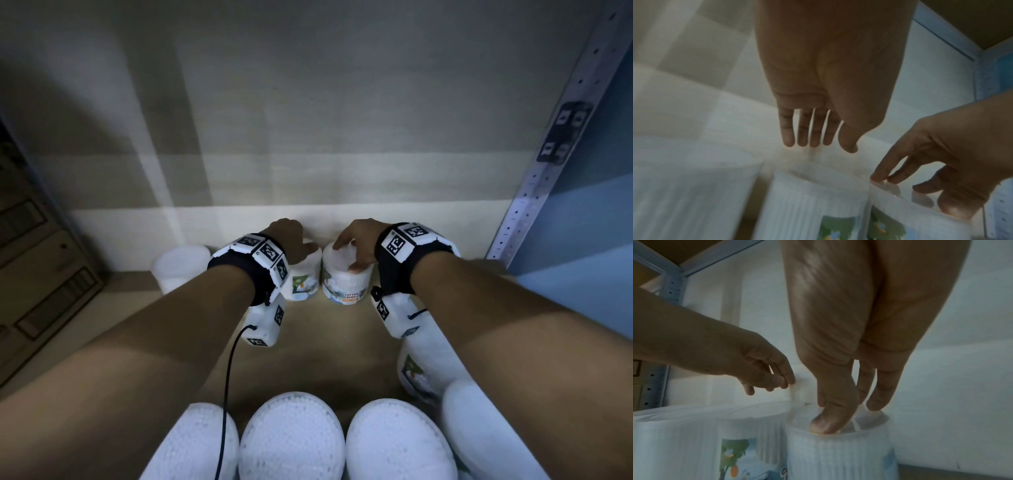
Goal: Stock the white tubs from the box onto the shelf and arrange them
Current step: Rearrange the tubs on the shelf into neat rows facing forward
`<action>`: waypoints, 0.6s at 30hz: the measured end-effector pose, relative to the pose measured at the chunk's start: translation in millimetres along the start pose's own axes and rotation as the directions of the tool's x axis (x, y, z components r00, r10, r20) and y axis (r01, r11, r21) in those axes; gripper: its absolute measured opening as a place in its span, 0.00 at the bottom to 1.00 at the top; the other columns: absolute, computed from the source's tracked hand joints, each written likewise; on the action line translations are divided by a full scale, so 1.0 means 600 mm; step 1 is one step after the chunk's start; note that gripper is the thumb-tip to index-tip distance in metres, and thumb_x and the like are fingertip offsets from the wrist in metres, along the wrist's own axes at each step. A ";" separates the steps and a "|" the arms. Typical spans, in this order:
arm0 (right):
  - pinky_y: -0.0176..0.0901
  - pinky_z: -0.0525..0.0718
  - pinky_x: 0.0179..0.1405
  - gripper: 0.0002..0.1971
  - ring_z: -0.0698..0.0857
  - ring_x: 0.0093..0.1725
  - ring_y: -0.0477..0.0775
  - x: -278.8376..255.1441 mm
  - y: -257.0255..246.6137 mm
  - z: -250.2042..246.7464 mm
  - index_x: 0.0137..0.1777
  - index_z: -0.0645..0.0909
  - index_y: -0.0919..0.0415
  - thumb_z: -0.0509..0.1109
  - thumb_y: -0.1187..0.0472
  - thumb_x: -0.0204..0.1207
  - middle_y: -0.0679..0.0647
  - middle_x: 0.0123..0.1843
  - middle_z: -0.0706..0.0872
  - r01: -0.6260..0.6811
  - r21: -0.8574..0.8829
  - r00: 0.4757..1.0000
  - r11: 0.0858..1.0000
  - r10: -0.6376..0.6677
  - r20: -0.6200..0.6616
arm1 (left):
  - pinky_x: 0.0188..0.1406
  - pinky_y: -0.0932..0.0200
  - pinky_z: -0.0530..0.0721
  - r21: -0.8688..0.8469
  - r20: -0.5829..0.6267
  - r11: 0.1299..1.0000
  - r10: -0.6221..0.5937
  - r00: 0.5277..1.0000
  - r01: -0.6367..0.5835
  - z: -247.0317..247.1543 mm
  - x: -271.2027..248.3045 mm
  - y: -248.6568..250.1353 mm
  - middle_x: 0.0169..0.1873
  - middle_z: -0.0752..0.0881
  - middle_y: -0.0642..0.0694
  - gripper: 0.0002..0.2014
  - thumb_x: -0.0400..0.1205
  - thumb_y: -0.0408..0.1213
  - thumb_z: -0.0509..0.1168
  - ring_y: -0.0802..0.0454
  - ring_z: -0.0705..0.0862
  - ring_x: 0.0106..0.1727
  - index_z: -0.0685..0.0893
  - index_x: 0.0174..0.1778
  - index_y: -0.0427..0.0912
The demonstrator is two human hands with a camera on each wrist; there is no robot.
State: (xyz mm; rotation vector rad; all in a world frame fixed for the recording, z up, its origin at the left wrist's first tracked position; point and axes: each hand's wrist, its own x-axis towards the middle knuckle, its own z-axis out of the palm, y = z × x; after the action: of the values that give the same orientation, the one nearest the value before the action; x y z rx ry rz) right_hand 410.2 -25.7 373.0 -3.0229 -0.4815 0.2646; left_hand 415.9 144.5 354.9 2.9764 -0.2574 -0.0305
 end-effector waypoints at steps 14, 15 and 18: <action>0.35 0.74 0.58 0.31 0.81 0.69 0.56 0.004 0.000 -0.001 0.72 0.78 0.55 0.79 0.63 0.68 0.56 0.71 0.81 0.009 0.017 1.000 1.000 -0.009 0.022 | 0.75 0.54 0.67 -0.040 0.080 0.995 0.094 0.992 -0.091 -0.008 -0.012 -0.011 0.76 0.71 0.41 0.27 0.80 0.40 0.68 0.44 0.71 0.77 0.72 0.76 0.42; 0.34 0.73 0.56 0.31 0.81 0.68 0.56 0.004 0.001 -0.001 0.72 0.78 0.55 0.79 0.63 0.67 0.56 0.71 0.81 0.007 0.023 1.000 1.000 -0.007 0.027 | 0.76 0.54 0.67 -0.039 0.110 0.994 0.108 0.988 -0.105 -0.012 -0.012 -0.012 0.76 0.71 0.42 0.27 0.79 0.37 0.67 0.44 0.70 0.77 0.71 0.76 0.43; 0.33 0.72 0.55 0.31 0.82 0.68 0.56 0.006 0.002 0.000 0.72 0.78 0.55 0.79 0.64 0.67 0.55 0.71 0.81 0.005 0.029 0.999 1.000 -0.005 0.032 | 0.77 0.52 0.68 -0.054 0.116 0.990 0.134 0.984 -0.129 -0.018 -0.011 -0.014 0.75 0.73 0.43 0.25 0.78 0.33 0.66 0.44 0.71 0.76 0.75 0.73 0.46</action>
State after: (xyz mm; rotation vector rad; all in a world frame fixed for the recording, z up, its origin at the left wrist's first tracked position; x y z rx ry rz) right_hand 413.8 -26.0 372.5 -2.9933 -0.4833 0.3175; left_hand 411.3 155.4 364.1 2.9082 -0.4608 -0.1967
